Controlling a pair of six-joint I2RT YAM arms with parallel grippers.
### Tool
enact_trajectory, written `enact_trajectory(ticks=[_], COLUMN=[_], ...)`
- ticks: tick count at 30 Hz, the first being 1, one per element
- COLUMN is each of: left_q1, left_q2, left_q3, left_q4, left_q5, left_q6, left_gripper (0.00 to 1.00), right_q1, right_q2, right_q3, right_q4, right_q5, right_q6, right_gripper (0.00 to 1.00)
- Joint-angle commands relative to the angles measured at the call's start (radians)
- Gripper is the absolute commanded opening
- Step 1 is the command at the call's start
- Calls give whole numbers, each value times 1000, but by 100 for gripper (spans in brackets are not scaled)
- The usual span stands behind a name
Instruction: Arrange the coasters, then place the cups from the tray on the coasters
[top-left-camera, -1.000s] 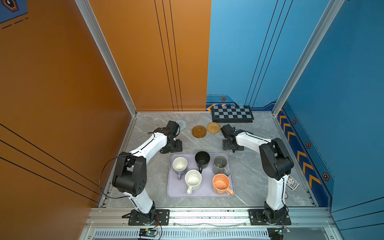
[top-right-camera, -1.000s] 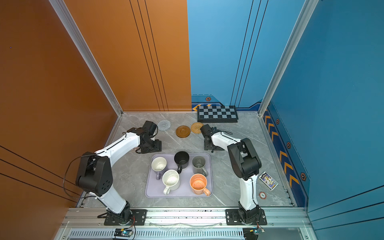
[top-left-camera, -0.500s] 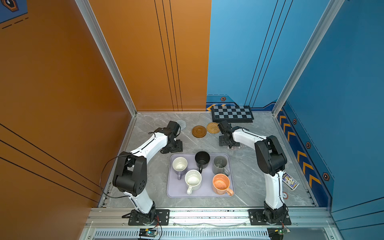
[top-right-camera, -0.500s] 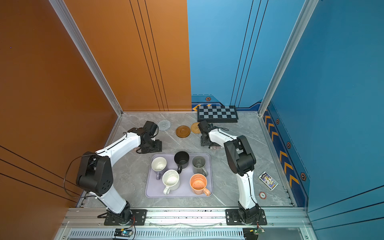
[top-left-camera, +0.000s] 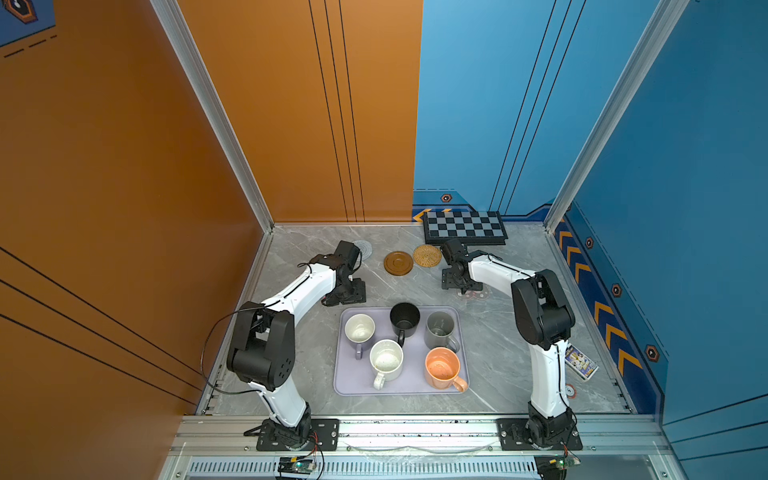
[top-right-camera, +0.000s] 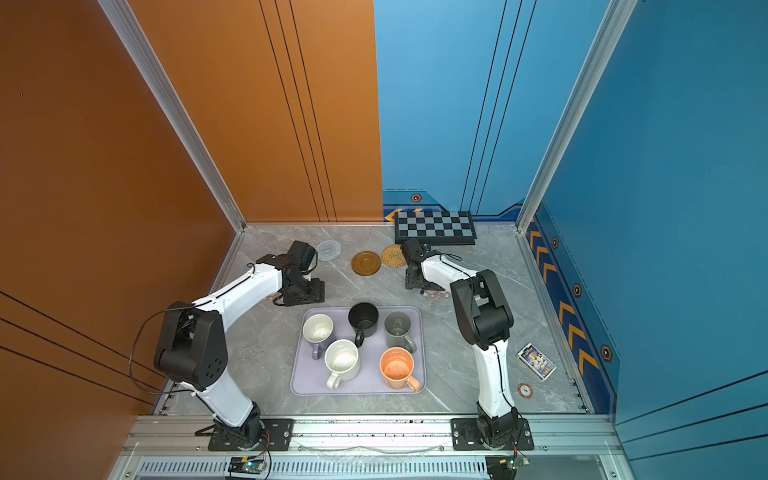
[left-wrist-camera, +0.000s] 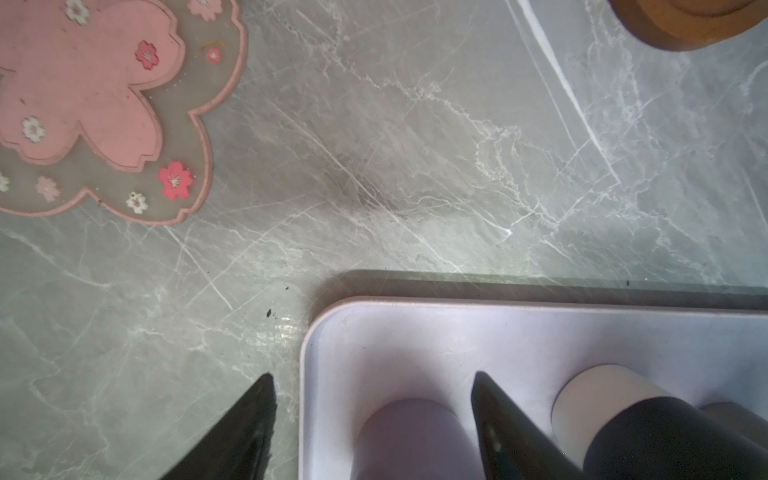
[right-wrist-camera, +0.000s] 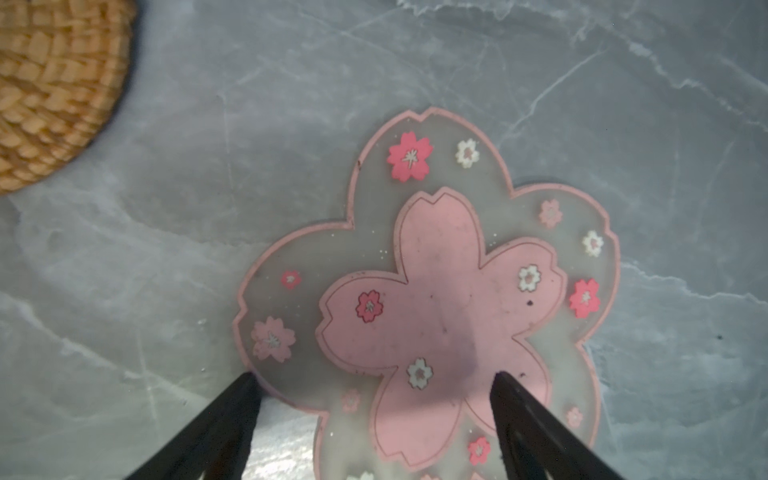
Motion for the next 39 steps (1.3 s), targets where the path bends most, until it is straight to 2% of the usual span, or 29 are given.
enact_trajectory(ticks=[1,25,39], left_q1=[-9,-34,-40], left_q2=[12,-3,-2], left_q3=[24,19,28], left_q4=[-21,-20,-21], left_q5=[-18,-28,-38], left_q6=[-14,-29,-36], left_gripper=[75,75,75], right_q1=[-28,-115,-109], right_q2=[-11,-139,-177], right_q3=[-38,-186,-219], right_q4=[-34,-10,15], right_q5=[33,55,-23], right_q6=[23,-9,1], right_gripper=[89,88,89])
